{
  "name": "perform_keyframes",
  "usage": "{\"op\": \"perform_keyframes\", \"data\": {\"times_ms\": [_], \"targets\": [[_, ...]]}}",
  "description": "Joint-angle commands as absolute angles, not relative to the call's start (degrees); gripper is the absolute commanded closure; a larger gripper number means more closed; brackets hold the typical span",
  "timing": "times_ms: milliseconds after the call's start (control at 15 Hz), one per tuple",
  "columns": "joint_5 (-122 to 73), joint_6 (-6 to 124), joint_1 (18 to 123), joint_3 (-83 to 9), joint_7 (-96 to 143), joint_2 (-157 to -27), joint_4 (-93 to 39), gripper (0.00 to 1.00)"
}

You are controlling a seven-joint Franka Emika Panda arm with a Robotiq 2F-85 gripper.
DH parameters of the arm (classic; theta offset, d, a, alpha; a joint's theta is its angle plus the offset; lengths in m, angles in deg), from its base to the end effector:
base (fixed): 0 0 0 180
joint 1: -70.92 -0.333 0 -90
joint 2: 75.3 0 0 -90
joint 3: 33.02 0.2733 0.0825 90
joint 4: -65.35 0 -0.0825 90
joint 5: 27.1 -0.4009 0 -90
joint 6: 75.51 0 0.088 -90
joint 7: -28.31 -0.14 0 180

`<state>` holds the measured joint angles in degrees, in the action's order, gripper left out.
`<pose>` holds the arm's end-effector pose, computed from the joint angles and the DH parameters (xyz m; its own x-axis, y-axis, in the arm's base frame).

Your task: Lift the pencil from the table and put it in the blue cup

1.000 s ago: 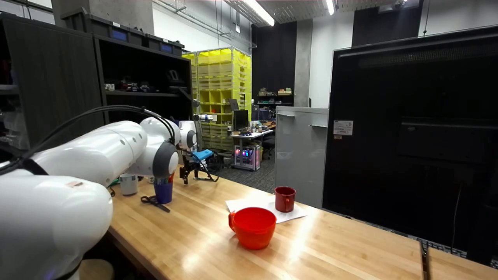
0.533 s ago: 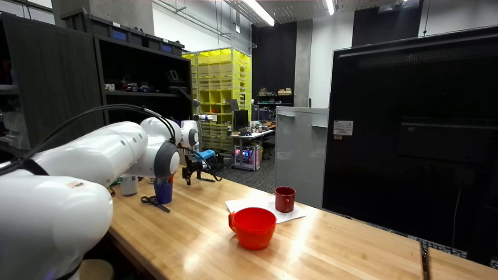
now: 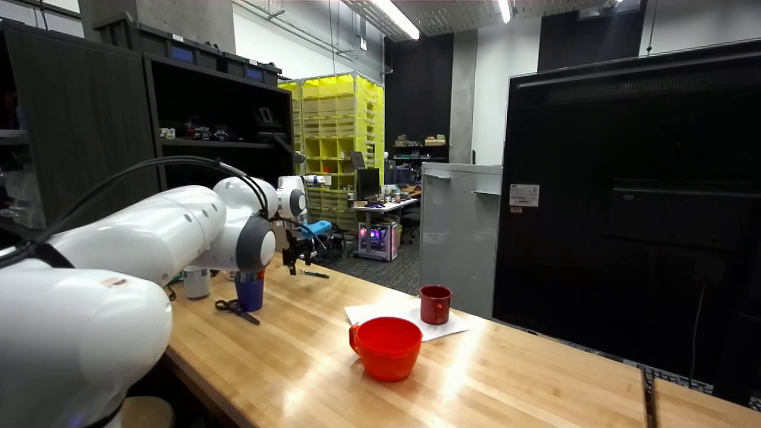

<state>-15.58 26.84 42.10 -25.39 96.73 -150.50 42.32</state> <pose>0.6851 0.3981 0.2160 -0.1884 0.9814 -0.0379 0.9769 0.1912 0.0953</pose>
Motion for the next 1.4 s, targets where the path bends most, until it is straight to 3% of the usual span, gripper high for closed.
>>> {"op": "perform_keyframes", "data": {"times_ms": [0, 133, 200, 400, 467, 600, 667, 800, 867, 933, 1267, 1333], "targets": [[-17.53, 27.02, 41.83, -25.82, 98.01, -153.13, 45.81, 0.0], [-16.86, 30.02, 42.52, -24.74, 97.14, -150.28, 39.22, 0.0], [-18.06, 27.89, 41.73, -25.7, 97.69, -154.15, 45.75, 0.0], [-19.19, 30.05, 41.58, -25.38, 96.78, -155.58, 46.56, 0.0], [-18.9, 33.8, 42.28, -24.33, 95.97, -152.45, 40.3, 0.0], [-20.66, 34.13, 41.59, -24.72, 95.9, -156.31, 47.19, 0.0], [-20.68, 38.0, 42.3, -23.89, 95.43, -152.78, 40.81, 0.0], [-21.53, 40.81, 42.57, -23.37, 95.68, -152.37, 40.58, 0.0], [-22.21, 39.15, 42.02, -23.84, 96.24, -155.7, 47.17, 0.0], [-21.66, 42.58, 42.83, -23.39, 95.74, -152.04, 40.56, 0.0], [-20.84, 48.67, 43.51, -24.9, 91.69, -152.54, 39.99, 0.0], [-21.22, 46.39, 42.99, -25.7, 91.14, -156.2, 46.39, 0.0]]}}
